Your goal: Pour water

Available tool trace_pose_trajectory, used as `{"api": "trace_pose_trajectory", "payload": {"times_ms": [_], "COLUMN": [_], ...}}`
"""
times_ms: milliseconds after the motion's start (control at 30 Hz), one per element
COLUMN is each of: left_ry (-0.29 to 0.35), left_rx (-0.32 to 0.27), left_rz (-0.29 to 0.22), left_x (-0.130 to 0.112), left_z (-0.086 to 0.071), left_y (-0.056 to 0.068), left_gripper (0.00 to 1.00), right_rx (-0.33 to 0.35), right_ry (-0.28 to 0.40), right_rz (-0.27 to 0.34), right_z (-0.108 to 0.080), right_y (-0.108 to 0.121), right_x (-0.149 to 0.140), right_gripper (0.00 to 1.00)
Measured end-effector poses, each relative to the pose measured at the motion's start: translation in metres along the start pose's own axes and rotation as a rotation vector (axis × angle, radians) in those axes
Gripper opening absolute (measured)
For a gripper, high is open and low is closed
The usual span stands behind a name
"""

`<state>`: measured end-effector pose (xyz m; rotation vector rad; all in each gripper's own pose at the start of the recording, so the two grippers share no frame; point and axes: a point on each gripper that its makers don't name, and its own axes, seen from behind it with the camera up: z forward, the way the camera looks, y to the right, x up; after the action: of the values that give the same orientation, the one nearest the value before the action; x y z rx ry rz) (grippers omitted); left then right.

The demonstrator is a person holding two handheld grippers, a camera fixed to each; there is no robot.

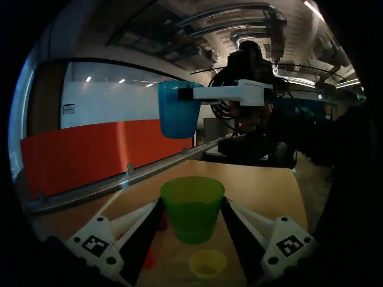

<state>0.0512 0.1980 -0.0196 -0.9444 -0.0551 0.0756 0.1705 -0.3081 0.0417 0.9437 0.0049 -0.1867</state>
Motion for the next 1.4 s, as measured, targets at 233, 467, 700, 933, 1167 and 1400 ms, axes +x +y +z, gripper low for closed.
{"api": "trace_pose_trajectory", "payload": {"times_ms": [233,467,700,933,1167,1400], "left_ry": [0.001,-0.005,-0.011,-0.026,-0.034,-0.038], "left_rx": [0.012,0.034,0.056,0.084,0.121,0.14], "left_rz": [0.0,0.0,-0.001,0.008,0.02,0.02], "left_x": [0.001,-0.002,-0.006,-0.011,-0.011,-0.013], "left_z": [-0.003,-0.006,-0.011,-0.02,-0.031,-0.038], "left_y": [-0.004,-0.011,-0.019,-0.029,-0.042,-0.048], "left_gripper": [0.84,0.84,0.84,0.84,0.85,0.85], "right_rx": [-0.005,-0.02,-0.06,-0.089,-0.108,-0.104], "right_ry": [-0.008,-0.026,-0.035,-0.052,-0.069,-0.081], "right_rz": [0.021,0.032,0.039,0.03,0.025,0.035], "right_z": [-0.005,-0.018,-0.038,-0.057,-0.065,-0.065], "right_y": [0.003,0.007,0.019,0.028,0.032,0.032], "right_x": [-0.004,-0.018,-0.031,-0.044,-0.055,-0.064], "right_gripper": [0.9,0.9,0.9,0.9,0.9,0.9]}}
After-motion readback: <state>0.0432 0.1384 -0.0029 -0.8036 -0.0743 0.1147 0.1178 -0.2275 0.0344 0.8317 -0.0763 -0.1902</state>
